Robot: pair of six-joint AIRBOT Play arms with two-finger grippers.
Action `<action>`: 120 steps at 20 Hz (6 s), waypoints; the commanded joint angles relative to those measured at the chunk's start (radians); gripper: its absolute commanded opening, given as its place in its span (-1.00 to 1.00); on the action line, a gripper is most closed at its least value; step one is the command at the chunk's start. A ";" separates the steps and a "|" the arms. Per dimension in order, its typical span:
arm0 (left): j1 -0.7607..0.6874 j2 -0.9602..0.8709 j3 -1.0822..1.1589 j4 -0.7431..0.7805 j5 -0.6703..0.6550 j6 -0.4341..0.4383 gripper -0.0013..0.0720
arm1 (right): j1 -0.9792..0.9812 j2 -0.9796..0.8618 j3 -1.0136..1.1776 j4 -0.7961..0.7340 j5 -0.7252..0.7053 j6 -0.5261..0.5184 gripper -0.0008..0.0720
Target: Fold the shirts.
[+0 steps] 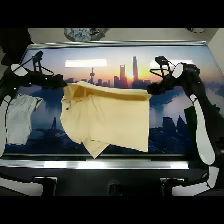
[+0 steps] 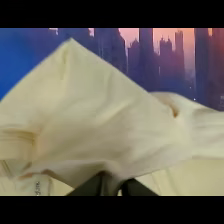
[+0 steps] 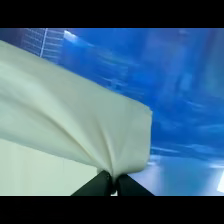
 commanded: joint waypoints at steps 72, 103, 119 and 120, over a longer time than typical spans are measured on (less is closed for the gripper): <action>0.268 0.937 0.330 -0.145 0.226 -0.029 -0.89 | -0.096 0.985 0.274 -0.390 -0.005 -0.180 -0.88; 0.097 -0.088 -0.079 -0.127 0.498 0.034 -0.89 | -0.097 -0.257 0.274 -0.090 -0.305 -0.179 -0.88; 0.132 -0.034 -0.065 0.147 -0.246 0.071 -0.89 | -0.101 -0.173 0.258 -0.169 0.291 -0.278 -0.88; 0.131 -0.034 -0.094 0.167 -0.283 0.071 -0.89 | -0.103 -0.174 0.235 -0.146 0.316 -0.270 -0.88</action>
